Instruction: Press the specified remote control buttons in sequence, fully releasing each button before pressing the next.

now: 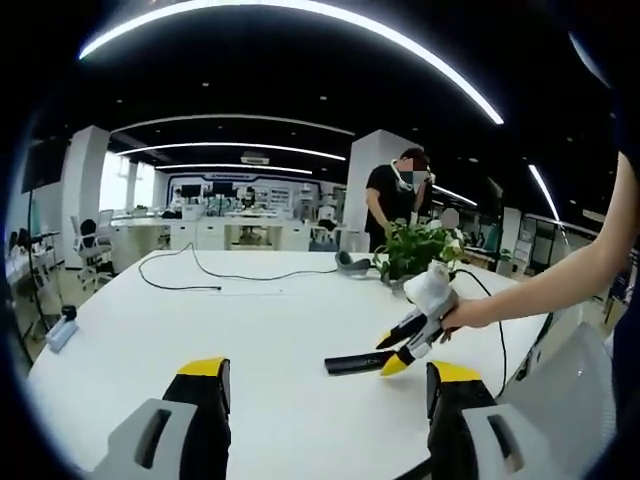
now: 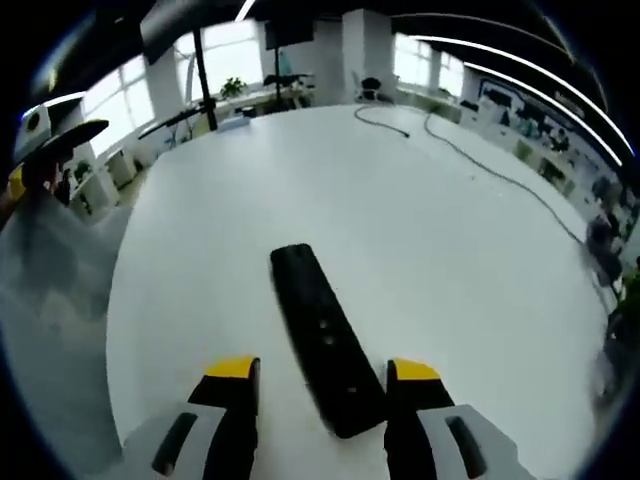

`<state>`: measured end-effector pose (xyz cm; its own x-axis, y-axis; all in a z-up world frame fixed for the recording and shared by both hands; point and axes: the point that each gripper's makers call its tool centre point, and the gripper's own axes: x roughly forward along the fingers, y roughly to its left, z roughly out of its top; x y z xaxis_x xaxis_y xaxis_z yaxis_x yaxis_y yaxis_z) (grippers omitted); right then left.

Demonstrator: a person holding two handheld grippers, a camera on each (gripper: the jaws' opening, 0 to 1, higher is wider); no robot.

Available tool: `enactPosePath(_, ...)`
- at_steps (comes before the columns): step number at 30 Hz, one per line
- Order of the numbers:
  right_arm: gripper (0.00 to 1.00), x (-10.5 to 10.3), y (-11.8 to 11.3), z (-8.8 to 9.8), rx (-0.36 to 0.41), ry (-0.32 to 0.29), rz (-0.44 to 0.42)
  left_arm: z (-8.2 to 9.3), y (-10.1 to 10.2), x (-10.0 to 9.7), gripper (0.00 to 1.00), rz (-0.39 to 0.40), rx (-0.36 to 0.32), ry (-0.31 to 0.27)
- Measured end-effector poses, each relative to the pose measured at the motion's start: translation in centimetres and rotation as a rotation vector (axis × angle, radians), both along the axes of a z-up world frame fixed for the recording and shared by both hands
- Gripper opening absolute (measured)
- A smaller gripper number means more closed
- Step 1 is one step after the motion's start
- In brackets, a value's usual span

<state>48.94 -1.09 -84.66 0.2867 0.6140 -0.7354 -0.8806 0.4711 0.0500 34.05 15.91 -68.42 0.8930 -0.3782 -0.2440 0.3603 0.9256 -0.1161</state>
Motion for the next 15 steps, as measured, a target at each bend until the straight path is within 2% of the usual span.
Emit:
enactPosePath(5, 0.75, 0.2, -0.8, 3.0, 0.071, -0.068, -0.110, 0.4, 0.0, 0.0, 0.84, -0.001, -0.010, -0.020)
enactPosePath(8, 0.82, 0.0, -1.4, 5.6, 0.100, -0.157, -0.142, 0.7, 0.0, -0.1, 0.84, -0.002, -0.016, -0.034)
enactPosePath(12, 0.95, -0.8, -1.6, 8.5, 0.169, -0.216, -0.186, 0.9, 0.0, -0.1, 0.85, -0.001, -0.018, -0.044)
enactPosePath(13, 0.98, -1.0, -1.7, 9.7, 0.193, -0.250, -0.212, 1.0, 0.0, -0.1, 0.85, -0.001, -0.019, -0.045)
enactPosePath(14, 0.99, -1.2, -1.4, 10.6, 0.222, -0.279, -0.201, 1.0, 0.1, -0.1, 0.85, 0.000, -0.018, -0.047)
enactPosePath(15, 0.99, -2.0, -1.5, 11.3, 0.233, -0.274, -0.206, 1.0, 0.1, -0.1, 0.85, 0.000, -0.016, -0.049)
